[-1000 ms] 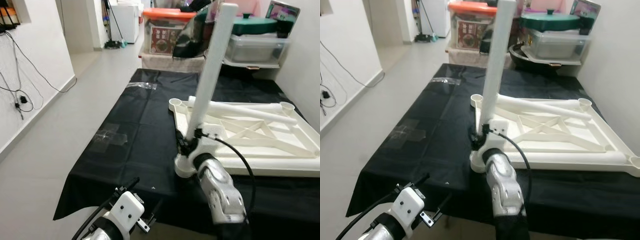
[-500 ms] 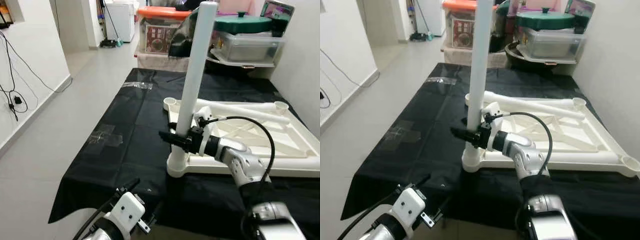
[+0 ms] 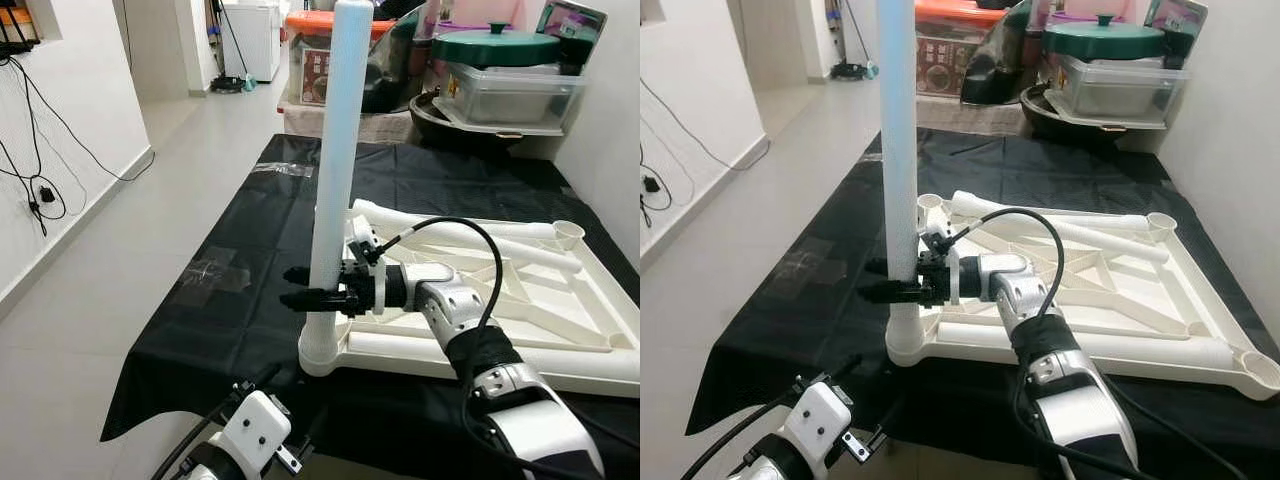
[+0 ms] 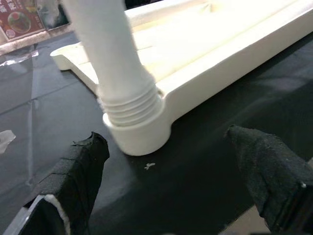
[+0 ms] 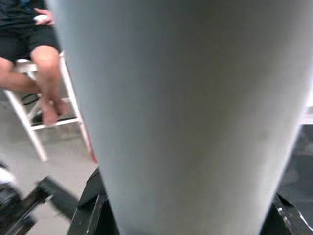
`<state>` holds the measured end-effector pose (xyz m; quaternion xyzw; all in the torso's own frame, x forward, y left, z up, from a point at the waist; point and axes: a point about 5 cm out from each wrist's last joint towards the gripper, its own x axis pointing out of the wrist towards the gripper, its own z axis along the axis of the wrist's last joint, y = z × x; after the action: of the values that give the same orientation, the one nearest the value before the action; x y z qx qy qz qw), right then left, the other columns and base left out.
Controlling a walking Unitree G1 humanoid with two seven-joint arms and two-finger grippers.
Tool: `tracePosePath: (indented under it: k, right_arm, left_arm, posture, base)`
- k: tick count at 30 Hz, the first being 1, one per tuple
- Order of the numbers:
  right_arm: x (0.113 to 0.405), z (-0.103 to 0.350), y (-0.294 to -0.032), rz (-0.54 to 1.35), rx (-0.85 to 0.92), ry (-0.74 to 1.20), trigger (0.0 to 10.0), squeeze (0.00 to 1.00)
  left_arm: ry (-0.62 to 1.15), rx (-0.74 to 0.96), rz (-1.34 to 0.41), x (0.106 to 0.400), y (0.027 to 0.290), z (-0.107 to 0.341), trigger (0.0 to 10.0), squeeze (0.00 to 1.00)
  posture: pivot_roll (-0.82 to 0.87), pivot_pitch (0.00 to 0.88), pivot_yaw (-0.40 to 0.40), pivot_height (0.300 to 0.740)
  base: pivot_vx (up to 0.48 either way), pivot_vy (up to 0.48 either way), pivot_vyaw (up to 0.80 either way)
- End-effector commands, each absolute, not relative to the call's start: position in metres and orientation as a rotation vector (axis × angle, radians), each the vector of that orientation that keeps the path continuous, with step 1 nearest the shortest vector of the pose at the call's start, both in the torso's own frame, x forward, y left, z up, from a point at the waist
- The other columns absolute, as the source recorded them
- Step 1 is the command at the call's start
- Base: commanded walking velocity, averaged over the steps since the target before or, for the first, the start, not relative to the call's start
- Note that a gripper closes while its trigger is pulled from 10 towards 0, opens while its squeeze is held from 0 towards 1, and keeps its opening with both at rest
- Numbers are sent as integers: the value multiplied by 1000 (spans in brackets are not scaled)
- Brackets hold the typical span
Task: Building children table
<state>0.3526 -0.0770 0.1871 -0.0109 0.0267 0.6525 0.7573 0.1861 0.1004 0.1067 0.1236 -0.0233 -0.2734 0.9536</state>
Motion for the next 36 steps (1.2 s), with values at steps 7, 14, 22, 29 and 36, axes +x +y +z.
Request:
tracePosePath:
  k: [7, 14, 22, 29, 36]
  right_arm:
    - [361, 161, -99, 823, -6, 77, 0, 0]
    - [344, 153, -131, 141, 90, 72, 0, 0]
    - [310, 150, -112, -273, 236, 65, 0, 0]
    - [314, 155, -87, -147, 275, 53, 10000, 1000]
    - [320, 159, -91, 88, 225, -37, 10000, 0]
  left_arm:
    - [-55, 265, -557, 186, 101, 108, 10000, 0]
    - [-54, 265, -561, 188, 102, 107, 10000, 0]
    - [-54, 269, -557, 191, 102, 107, 10000, 0]
    - [-55, 267, -554, 191, 102, 107, 10000, 0]
    - [-65, 229, -509, 192, 105, 111, 10000, 0]
  posture:
    - [118, 0, -61, 740]
    - [104, 0, -53, 740]
    - [109, 0, -52, 740]
    - [107, 0, -55, 740]
    - [105, 0, -58, 740]
  base:
    - [0, 0, 0]
    - [0, 0, 0]
    - [0, 0, 0]
    - [0, 0, 0]
    - [0, 0, 0]
